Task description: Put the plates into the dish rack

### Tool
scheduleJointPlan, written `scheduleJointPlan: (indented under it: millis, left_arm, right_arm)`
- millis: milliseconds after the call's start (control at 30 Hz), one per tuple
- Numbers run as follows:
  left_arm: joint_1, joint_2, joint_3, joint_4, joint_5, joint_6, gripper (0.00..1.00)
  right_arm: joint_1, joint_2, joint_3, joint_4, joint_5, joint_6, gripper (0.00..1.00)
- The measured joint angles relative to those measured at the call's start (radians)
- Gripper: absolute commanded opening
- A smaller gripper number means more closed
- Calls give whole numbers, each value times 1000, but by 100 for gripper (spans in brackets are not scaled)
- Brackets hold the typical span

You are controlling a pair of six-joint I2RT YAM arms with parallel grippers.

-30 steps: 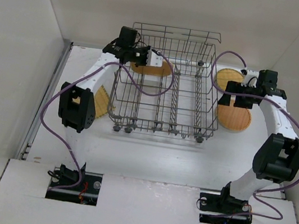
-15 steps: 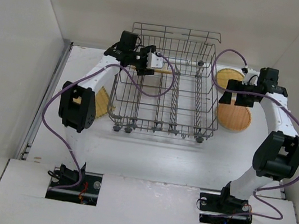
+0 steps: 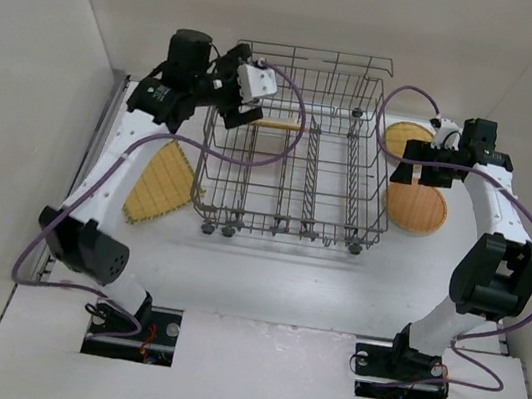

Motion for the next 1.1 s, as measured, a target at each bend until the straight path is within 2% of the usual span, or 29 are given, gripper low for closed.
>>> scheduleJointPlan:
  millis: [100,133,233,333,367,400,433,500,600,767,1000,1100]
  left_arm:
    - [-29,-69,127,-34,-115,-106,71]
    - [-34,-83,170,-36,-158,-145,71]
    - [7,-138,224,-40,-299,-262,73]
    - [122,-204,178,-68,-394,-403,78]
    - [174,-227,143,-79,-418,-460,85]
    - [220,-247,109,-90,-431,-512,96]
    - [274,-268,64,-102,-436,-570,97]
    - [389,-314,-53,-118,-418,-702,96]
    - [533,-380,-249,-134,-351,-863,100]
    - [686,-484,-547,-138,-239,-1077,100]
    - [913,-528,-827,-38,-89,-1264,99]
    - [981,-499,-914,18,-41,-1322,93]
  right_arm:
    - [3,0,0,5,-6,0,100]
    - [6,0,0,7,-6,0,100]
    - [24,0,2,14,-2,-6,96]
    - [42,5,24,13,2,-14,91]
    - [48,7,39,13,2,-15,92]
    - [53,9,52,14,0,-14,94]
    - [61,10,68,13,-10,-13,98]
    - [87,10,97,10,-22,-12,100]
    - [127,10,134,-3,-34,-14,100]
    - [154,10,171,-47,-40,-15,100]
    - [149,11,190,-132,-26,-27,100]
    - [144,21,212,-173,-15,-39,100]
